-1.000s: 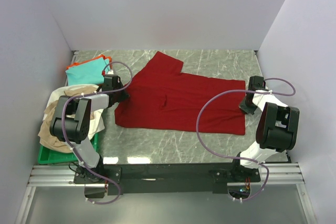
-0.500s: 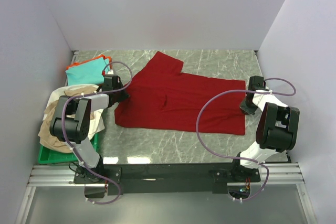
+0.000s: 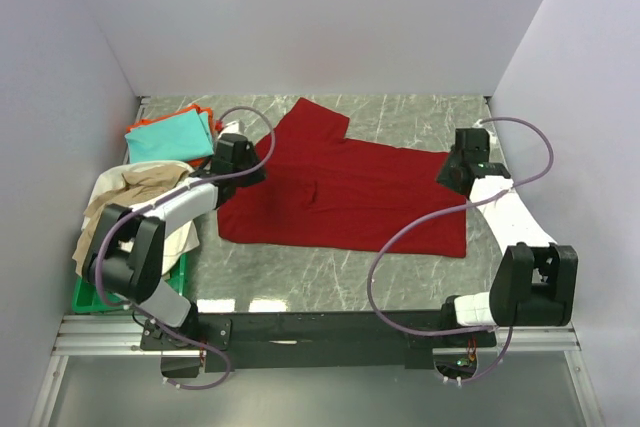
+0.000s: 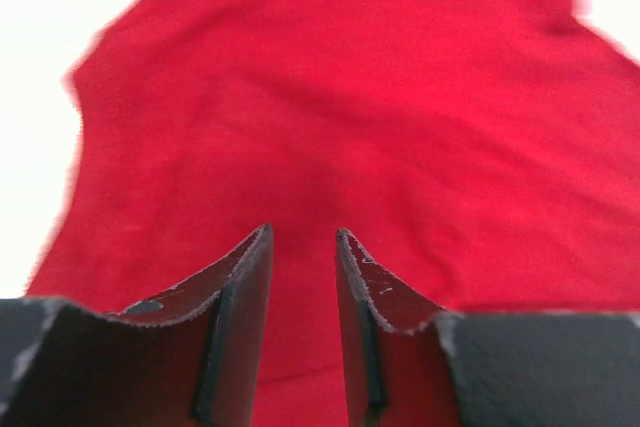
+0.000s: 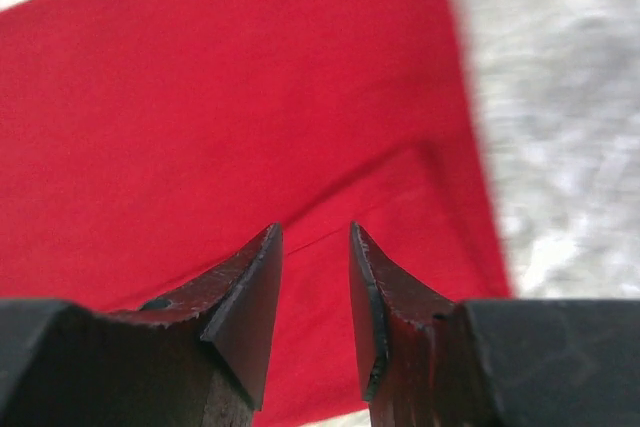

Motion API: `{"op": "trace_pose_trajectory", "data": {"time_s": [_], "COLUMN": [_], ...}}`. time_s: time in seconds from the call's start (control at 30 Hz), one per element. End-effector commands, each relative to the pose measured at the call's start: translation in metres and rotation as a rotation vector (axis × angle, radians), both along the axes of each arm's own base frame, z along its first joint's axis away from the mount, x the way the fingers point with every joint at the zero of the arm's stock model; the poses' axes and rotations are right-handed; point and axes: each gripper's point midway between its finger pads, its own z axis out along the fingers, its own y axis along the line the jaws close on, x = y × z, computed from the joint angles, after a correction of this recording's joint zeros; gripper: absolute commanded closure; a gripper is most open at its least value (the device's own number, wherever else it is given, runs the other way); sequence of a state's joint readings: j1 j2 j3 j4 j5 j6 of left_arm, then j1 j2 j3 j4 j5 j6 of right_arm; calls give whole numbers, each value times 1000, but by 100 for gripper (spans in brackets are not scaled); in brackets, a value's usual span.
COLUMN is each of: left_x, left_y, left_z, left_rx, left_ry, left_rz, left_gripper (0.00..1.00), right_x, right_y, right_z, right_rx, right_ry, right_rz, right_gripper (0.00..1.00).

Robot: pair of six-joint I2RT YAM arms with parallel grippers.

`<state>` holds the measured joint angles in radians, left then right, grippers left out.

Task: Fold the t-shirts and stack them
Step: Fold the tshirt

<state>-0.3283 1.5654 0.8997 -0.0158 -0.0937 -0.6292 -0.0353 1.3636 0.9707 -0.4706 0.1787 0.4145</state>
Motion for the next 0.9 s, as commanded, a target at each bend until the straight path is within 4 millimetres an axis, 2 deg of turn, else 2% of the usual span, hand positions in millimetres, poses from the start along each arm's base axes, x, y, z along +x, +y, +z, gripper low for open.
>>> {"op": "trace_pose_trajectory", "data": {"time_s": [0.0, 0.07, 0.1, 0.17, 0.23, 0.27, 0.3, 0.33, 0.37, 0.43, 0.6, 0.83, 0.87], "left_x": [5, 4, 2, 0, -6, -8, -11, -19, -21, -30, -47, -75, -76], "left_y": [-12, -24, -28, -38, -46, -55, -58, -59, -61, -56, -37, -19, -18], "left_z": [37, 34, 26, 16, -5, -7, -17, -28, -31, -42, -55, -67, -62], "left_rx": [-10, -61, -80, -120, -154, -195, -215, -228, -247, -237, -177, -147, -153], "left_ry": [-96, -99, -79, -62, -13, -11, 17, 44, 48, 68, 98, 133, 120], "left_rz": [1, -39, -49, -82, -105, -143, -146, -151, -154, -138, -86, -37, -33], "left_gripper": [62, 61, 62, 61, 62, 62, 62, 62, 62, 62, 62, 62, 62], "right_x": [1, 1, -4, -3, -8, -10, -16, -18, -21, -32, -53, -84, -87], "right_y": [31, 51, 68, 81, 99, 106, 113, 127, 131, 138, 134, 128, 128], "right_z": [1, -6, -16, -23, -37, -41, -53, -55, -60, -75, -99, -116, -117], "right_rx": [97, 150, 202, 242, 294, 322, 344, 379, 386, 388, 367, 362, 359], "right_ry": [-20, -22, -1, -1, 29, 40, 76, 80, 95, 134, 222, 317, 321], "right_rz": [86, 124, 172, 200, 241, 242, 255, 290, 296, 308, 279, 214, 209], "right_gripper": [60, 60, 61, 61, 61, 62, 64, 65, 65, 66, 66, 68, 69]}}
